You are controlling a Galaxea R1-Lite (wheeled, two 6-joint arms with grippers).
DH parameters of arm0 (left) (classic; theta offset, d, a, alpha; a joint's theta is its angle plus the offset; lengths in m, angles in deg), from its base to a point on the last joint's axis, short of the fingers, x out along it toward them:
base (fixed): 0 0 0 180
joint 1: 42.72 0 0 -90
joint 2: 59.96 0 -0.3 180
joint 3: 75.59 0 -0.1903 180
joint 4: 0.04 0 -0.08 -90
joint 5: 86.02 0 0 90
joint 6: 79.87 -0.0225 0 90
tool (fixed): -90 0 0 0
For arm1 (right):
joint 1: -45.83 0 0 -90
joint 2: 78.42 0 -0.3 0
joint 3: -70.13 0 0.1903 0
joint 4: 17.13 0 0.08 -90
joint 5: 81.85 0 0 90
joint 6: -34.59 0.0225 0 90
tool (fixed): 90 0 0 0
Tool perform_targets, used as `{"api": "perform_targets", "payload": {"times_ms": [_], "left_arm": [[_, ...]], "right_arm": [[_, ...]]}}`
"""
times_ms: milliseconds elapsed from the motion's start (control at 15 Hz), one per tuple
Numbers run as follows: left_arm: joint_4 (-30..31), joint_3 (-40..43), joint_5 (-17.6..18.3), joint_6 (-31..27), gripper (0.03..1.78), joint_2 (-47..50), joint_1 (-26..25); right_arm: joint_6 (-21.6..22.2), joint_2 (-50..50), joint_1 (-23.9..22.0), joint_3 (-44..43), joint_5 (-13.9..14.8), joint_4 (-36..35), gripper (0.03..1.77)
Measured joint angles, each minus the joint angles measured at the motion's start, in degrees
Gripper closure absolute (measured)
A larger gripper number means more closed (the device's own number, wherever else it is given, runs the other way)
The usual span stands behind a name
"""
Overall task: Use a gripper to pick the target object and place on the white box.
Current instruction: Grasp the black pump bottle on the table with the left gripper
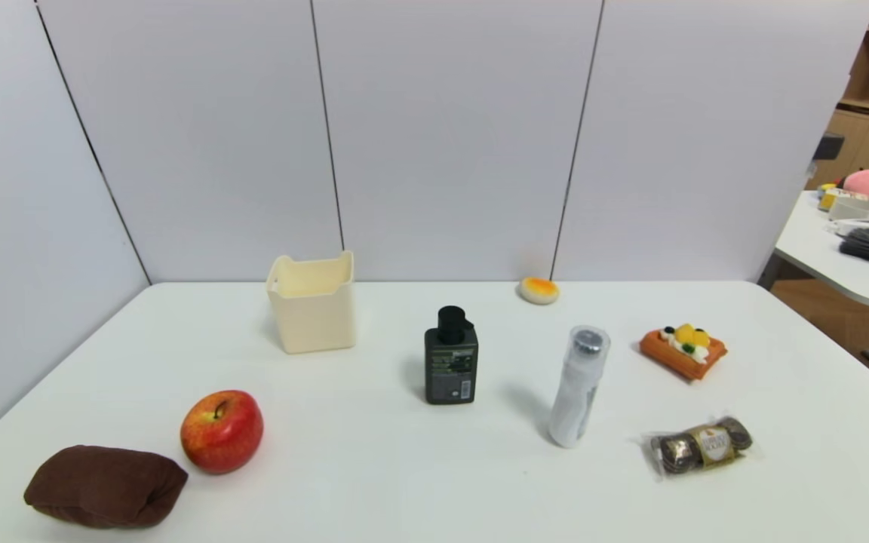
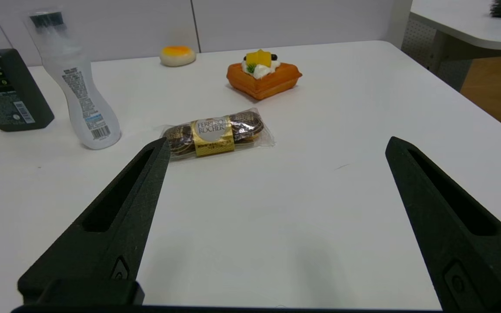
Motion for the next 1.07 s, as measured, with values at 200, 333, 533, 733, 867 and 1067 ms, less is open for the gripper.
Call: {"api": "perform_targets", "payload": {"times_ms": [200, 333, 533, 733, 867, 1067], "left_arm": [[0.0, 0.0, 0.0, 0.0, 0.12, 0.0, 0.0], [0.0, 0.0, 0.0, 0.0, 0.12, 0.0, 0.0], [0.0, 0.0, 0.0, 0.0, 0.12, 0.0, 0.0], [0.0, 0.0, 0.0, 0.0, 0.12, 0.0, 0.0], [0.0, 0.0, 0.0, 0.0, 0.12, 0.0, 0.0], [-0.1, 0.0, -0.1, -0.2, 0.12, 0.0, 0.0]], "right_arm": [[0.0, 0.0, 0.0, 0.0, 0.0, 0.0, 0.09], [0.0, 0.0, 0.0, 0.0, 0.0, 0.0, 0.09], [0.0, 0.0, 0.0, 0.0, 0.0, 0.0, 0.09], [0.0, 0.0, 0.0, 0.0, 0.0, 0.0, 0.09], [0.0, 0.0, 0.0, 0.0, 0.0, 0.0, 0.09], [0.0, 0.0, 0.0, 0.0, 0.0, 0.0, 0.09]]}}
